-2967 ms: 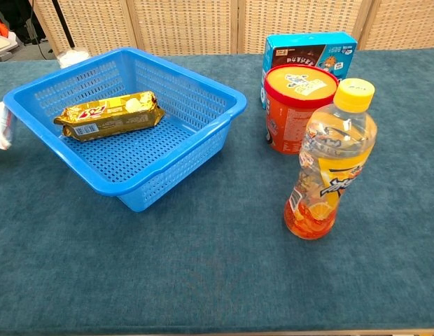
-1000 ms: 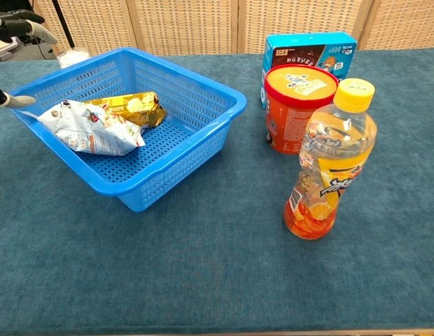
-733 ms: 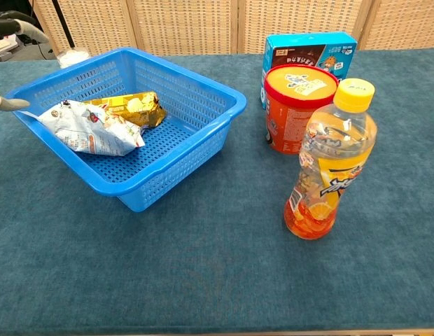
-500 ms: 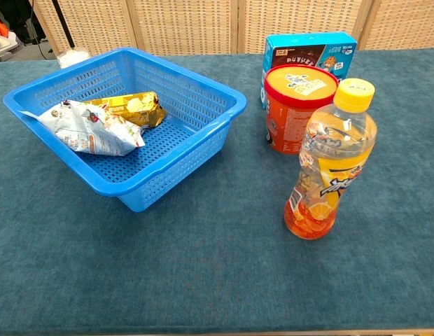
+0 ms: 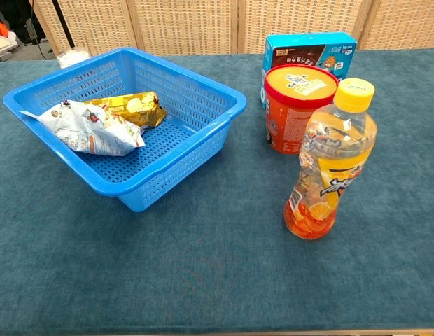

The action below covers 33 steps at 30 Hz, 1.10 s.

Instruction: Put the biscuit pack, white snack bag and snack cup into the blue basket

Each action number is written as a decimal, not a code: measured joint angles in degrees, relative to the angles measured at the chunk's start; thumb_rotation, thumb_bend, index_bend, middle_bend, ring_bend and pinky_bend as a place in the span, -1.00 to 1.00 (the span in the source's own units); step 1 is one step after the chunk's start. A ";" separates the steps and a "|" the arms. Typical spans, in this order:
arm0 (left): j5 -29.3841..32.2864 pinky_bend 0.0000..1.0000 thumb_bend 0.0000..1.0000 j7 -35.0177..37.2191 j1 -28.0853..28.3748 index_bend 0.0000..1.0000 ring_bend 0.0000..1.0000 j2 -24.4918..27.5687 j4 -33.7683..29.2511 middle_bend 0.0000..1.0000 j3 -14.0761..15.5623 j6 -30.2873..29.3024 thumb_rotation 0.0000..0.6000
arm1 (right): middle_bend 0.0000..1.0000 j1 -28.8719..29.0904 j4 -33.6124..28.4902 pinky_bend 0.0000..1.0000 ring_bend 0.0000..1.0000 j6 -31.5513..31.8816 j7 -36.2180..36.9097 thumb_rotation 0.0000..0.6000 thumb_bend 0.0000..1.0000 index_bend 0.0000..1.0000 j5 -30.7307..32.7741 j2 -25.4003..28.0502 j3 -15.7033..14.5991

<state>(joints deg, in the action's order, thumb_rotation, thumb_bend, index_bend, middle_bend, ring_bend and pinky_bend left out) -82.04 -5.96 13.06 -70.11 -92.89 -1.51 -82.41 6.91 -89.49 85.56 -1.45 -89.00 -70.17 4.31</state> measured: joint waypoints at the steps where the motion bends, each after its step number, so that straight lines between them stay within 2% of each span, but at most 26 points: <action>1: -0.31 -0.86 -0.53 0.16 -0.11 -0.94 -1.00 0.07 -0.02 -1.00 0.05 -0.08 1.00 | -1.00 0.06 0.04 -0.84 -1.00 -0.16 -0.16 1.00 -0.69 -0.79 0.13 -0.12 0.00; 9: 0.26 -0.86 -0.52 1.86 -0.24 -0.94 -1.00 -0.20 1.35 -1.00 -0.72 1.02 1.00 | -1.00 2.36 -1.17 -0.84 -1.00 -3.86 -1.09 1.00 -0.69 -0.79 1.46 -0.34 0.92; 19: 1.77 -0.86 -0.51 3.45 -0.08 -0.94 -1.00 -0.76 3.30 -1.00 -2.09 2.32 1.00 | -1.00 12.17 -5.90 -0.84 -1.00 -15.65 -7.26 1.00 -0.69 -0.79 6.97 1.20 6.59; 25: 2.62 -0.86 -0.51 3.86 0.20 -0.94 -1.00 -1.47 4.72 -1.00 -2.70 3.50 1.00 | -1.00 18.64 -5.40 -0.84 -1.00 -21.71 -11.72 1.00 -0.69 -0.79 11.98 -0.49 9.78; 33: 3.25 -0.86 -0.51 4.99 0.68 -0.94 -1.00 -1.96 5.79 -1.00 -2.99 5.39 1.00 | -1.00 25.37 -3.56 -0.84 -1.00 -27.66 -17.52 1.00 -0.69 -0.79 18.15 -3.12 11.99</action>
<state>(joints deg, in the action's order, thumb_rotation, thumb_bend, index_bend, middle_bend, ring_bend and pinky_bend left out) -78.79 -0.96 13.73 -72.08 -87.10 -4.50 -77.01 32.28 -93.05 57.90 -18.97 -70.85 -73.29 16.30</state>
